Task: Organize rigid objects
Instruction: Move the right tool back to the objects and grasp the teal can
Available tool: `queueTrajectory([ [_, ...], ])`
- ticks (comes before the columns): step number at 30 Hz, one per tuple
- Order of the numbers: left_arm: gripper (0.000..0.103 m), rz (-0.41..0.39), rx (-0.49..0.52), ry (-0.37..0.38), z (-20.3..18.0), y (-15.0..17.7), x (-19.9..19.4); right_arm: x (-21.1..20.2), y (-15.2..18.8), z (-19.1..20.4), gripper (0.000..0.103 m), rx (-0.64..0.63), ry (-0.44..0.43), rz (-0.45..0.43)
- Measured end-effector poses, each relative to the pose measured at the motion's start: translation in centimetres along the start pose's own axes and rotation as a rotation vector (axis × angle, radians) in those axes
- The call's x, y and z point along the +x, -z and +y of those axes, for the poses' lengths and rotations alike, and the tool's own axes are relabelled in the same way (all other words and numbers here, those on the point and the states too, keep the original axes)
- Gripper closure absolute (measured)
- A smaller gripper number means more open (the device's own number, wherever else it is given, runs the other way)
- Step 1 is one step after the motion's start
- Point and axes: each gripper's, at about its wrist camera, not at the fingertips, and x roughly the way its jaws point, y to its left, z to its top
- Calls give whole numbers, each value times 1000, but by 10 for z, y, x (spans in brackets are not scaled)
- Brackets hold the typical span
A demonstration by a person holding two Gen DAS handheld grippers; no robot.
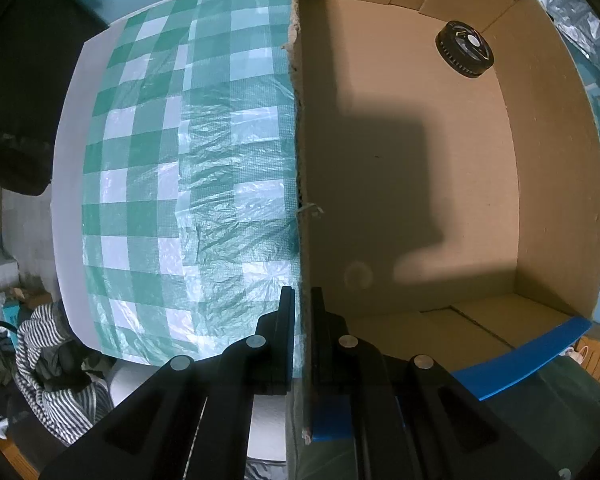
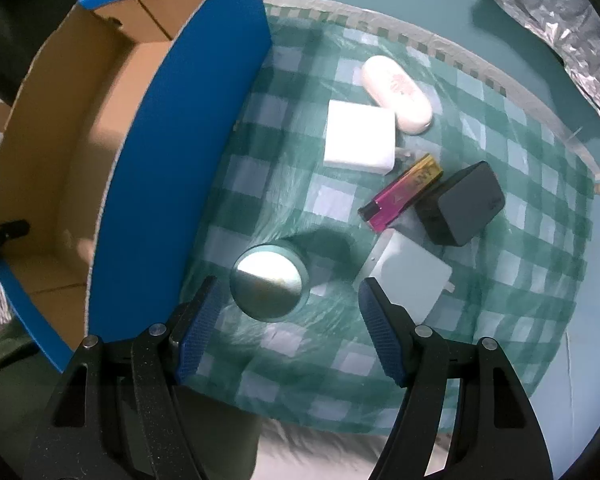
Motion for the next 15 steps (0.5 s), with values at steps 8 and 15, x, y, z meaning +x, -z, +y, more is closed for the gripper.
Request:
queueTrajectory([
  [8, 97, 7, 0, 0, 2, -2, 2, 18, -3, 3, 32, -21, 25, 5],
  [15, 97, 7, -2, 2, -1, -4, 2, 31, -4, 7, 35, -37, 29, 8],
])
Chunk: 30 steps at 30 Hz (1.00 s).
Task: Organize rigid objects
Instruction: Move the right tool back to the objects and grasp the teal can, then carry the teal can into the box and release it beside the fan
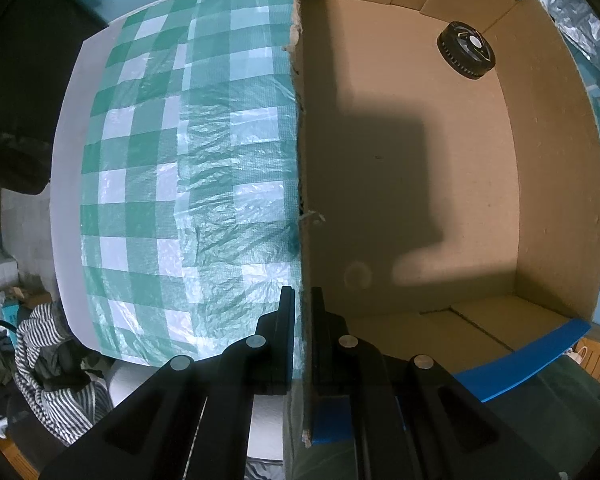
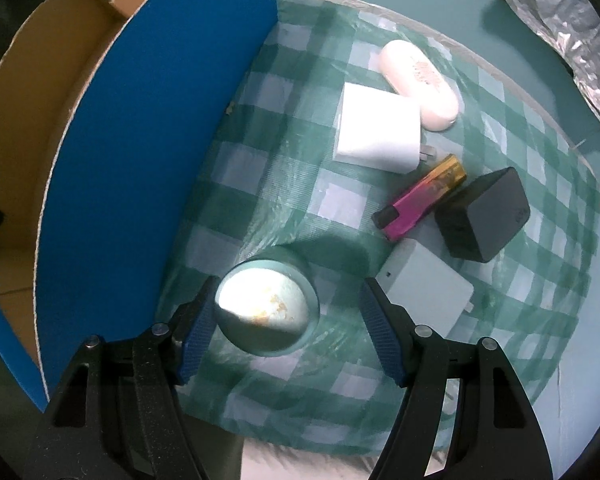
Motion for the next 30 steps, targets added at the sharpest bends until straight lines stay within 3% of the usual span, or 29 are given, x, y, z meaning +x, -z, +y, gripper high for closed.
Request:
queueTrajectory([
  [3, 97, 3, 2, 2, 0, -1, 0, 4, 0, 1, 43, 4, -13, 1],
  [5, 97, 4, 7, -2, -2, -2, -1, 5, -1, 1, 57, 10, -28, 0],
  [6, 97, 4, 9, -3, -2, -2, -1, 4, 0, 2, 59, 13, -26, 1],
  [30, 97, 3, 28, -7, -6, -12, -4, -70, -18, 2, 59, -8, -40, -36],
])
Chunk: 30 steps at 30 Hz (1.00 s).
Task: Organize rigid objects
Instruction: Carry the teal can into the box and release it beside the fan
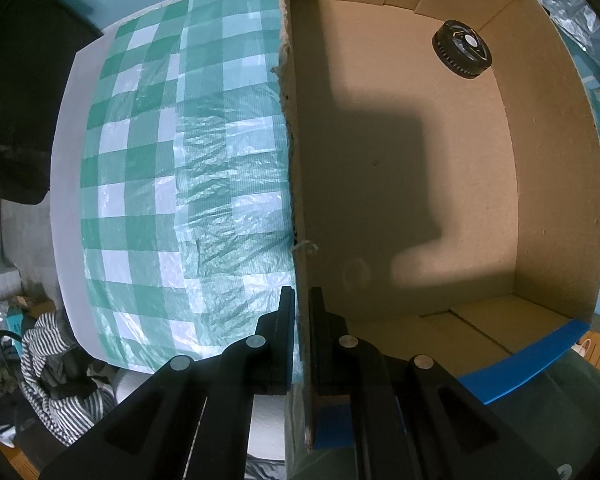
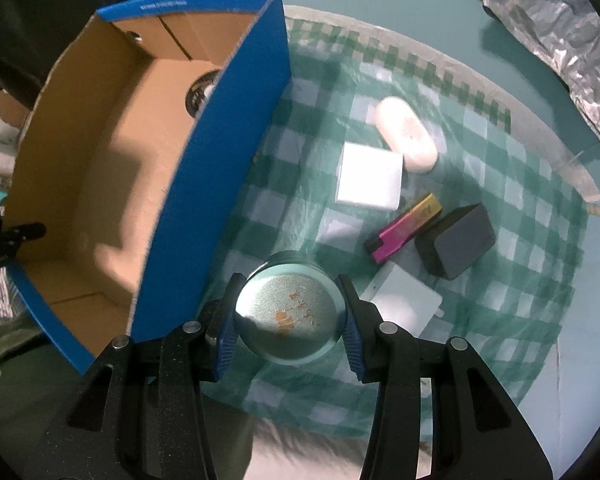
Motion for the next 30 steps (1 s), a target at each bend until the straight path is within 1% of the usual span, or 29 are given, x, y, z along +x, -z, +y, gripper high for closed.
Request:
queueTrajectory([
  [6, 97, -3, 1, 1, -1, -3, -2, -18, -9, 11, 59, -25, -6, -20],
  [12, 97, -4, -3, 4, 0, -4, -2, -33, -28, 20, 59, -55, -18, -51],
  [17, 97, -8, -8, 10, 3, -3, -4, -46, -46, 32, 59, -87, -56, -83],
  [19, 97, -9, -8, 11, 5, -1, -4, -49, -54, 40, 59, -107, -56, -95],
  [23, 97, -13, -9, 9, 6, 1, -4, -48, -68, 53, 59, -141, -61, -102],
  [30, 97, -13, -9, 8, 7, 4, -4, -27, -84, 74, 59, -195, -60, -72],
])
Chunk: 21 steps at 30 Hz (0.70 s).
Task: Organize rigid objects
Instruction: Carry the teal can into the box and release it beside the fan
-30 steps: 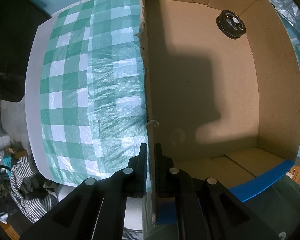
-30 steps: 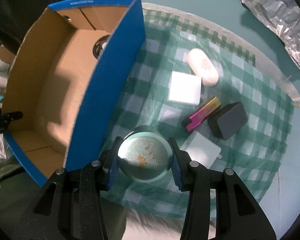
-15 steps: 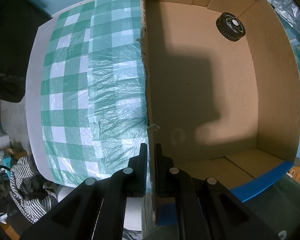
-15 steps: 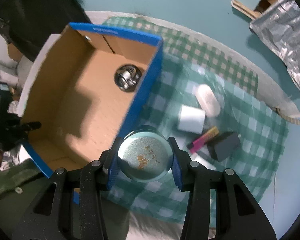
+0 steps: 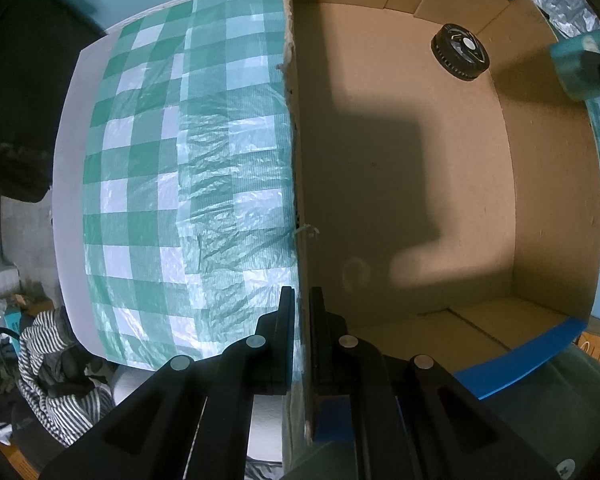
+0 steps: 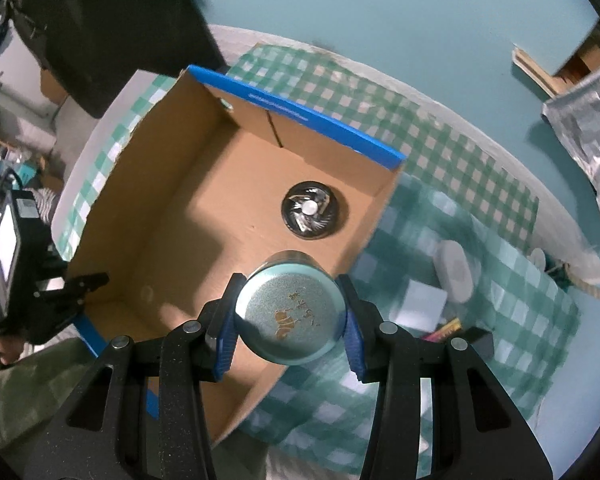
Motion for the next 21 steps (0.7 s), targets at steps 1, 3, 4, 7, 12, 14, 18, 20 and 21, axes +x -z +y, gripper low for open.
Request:
queueTrajectory([
  [1, 97, 0, -1, 0, 0, 1, 1, 4, -2, 2, 59, -7, -1, 6],
  [3, 97, 0, -2, 1, 1, 4, 1, 12, -5, 4, 59, -15, -4, 20],
  [4, 97, 1, -3, 1, 1, 5, 2, 16, -7, 5, 59, -19, -5, 24],
  [7, 97, 3, -1, -1, 2, 7, 3, 26, -11, 8, 59, -32, 4, 40],
  [12, 97, 7, -4, -2, 1, 8, 5, 39, -16, 10, 59, -49, 11, 60],
  [14, 97, 7, -3, -3, 1, 8, 5, 46, -18, 10, 59, -53, 19, 72],
  [18, 97, 8, -6, -2, 0, 8, 5, 54, -20, 8, 59, -53, 28, 87],
  [20, 97, 10, -6, -2, 0, 8, 5, 56, -21, 6, 59, -51, 29, 90],
  [21, 97, 10, -5, -2, 0, 8, 4, 57, -22, 6, 59, -49, 30, 94],
])
